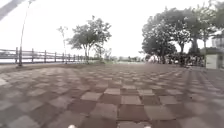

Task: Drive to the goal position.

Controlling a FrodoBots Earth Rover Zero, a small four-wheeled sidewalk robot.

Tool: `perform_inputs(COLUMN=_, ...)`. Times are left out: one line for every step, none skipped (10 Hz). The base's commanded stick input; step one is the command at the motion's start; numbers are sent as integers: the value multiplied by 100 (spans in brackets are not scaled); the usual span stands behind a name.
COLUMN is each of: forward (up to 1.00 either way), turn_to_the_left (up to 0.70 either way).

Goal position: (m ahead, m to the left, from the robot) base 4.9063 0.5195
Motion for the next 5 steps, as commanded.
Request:
perform_inputs(forward=85, turn_to_the_left=0)
perform_inputs(forward=85, turn_to_the_left=0)
perform_inputs(forward=85, turn_to_the_left=0)
perform_inputs(forward=85, turn_to_the_left=0)
perform_inputs(forward=85, turn_to_the_left=0)
